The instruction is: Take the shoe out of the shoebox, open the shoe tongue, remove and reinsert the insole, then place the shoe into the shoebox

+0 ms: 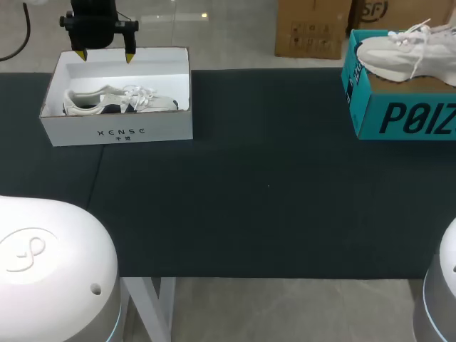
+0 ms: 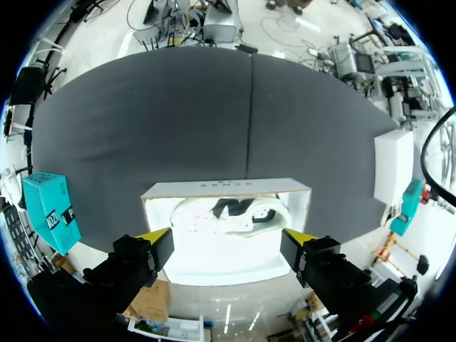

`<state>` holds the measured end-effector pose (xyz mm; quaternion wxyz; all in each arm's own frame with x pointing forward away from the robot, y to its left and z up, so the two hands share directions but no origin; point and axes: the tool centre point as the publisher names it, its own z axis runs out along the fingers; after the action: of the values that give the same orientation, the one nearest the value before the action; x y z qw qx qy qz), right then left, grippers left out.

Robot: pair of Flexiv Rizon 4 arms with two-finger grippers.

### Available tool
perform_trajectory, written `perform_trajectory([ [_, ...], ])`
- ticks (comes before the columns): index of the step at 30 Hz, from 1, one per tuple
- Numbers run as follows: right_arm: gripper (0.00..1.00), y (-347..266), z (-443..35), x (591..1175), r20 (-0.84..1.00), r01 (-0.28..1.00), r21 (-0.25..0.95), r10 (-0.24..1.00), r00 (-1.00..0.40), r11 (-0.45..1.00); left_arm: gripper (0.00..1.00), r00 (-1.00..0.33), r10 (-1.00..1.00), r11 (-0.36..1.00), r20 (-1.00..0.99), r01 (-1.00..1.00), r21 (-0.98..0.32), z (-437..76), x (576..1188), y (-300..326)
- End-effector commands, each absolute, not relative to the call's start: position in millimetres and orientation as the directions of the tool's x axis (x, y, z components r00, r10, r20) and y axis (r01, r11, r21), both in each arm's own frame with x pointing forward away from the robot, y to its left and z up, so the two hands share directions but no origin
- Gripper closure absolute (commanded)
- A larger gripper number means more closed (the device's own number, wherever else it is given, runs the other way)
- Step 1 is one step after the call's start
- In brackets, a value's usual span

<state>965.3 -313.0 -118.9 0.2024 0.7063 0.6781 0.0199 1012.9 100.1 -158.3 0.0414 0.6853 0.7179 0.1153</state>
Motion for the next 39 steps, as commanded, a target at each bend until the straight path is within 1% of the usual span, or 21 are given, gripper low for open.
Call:
perform_trajectory([
  [1, 1.0, -287.4, -105.9, 901.5, -0.233, 0.745, 0.662, 0.967, 0.104, 0.08, 0.0, -0.057, 0.993, 0.033, 0.101, 0.974, 0.223, -158.1, 1012.6, 100.3],
  [4, 1.0, -272.5, -104.3, 882.9, -0.219, 0.719, 0.691, 0.969, 0.116, 0.07, 0.0, -0.057, 0.993, 0.033, 0.101, 0.974, 0.223, -158.1, 1012.6, 100.3],
  [9, 1.0, -247.0, -104.6, 860.4, -0.221, 0.662, 0.743, 0.97, 0.102, 0.1, 0.0, -0.057, 0.993, 0.033, 0.101, 0.974, 0.223, -158.1, 1012.6, 100.3],
  [15, 1.0, -213.1, -124.3, 837.6, -0.208, 0.613, 0.778, 0.977, 0.041, 0.14, 0.0, -0.057, 0.993, 0.033, 0.101, 0.974, 0.223, -158.1, 1012.6, 100.3],
  [29, 1.0, -123.9, -177.8, 812.5, -0.224, 0.616, 0.745, 0.966, -0.129, 0.255, 0.0, -0.057, 0.993, 0.033, 0.101, 0.974, 0.223, -158.1, 1012.6, 100.3],
  [35, 1.0, -99.5, -202.1, 809.6, -0.275, 0.635, 0.716, 0.953, -0.125, 0.29, 0.0, -0.057, 0.993, 0.033, 0.101, 0.974, 0.223, -158.1, 1012.6, 100.3],
  [39, 1.0, -88.2, -223.4, 811.4, -0.293, 0.658, 0.696, 0.95, -0.105, 0.287, 0.0, -0.057, 0.993, 0.033, 0.101, 0.974, 0.223, -158.1, 1012.6, 100.3],
])
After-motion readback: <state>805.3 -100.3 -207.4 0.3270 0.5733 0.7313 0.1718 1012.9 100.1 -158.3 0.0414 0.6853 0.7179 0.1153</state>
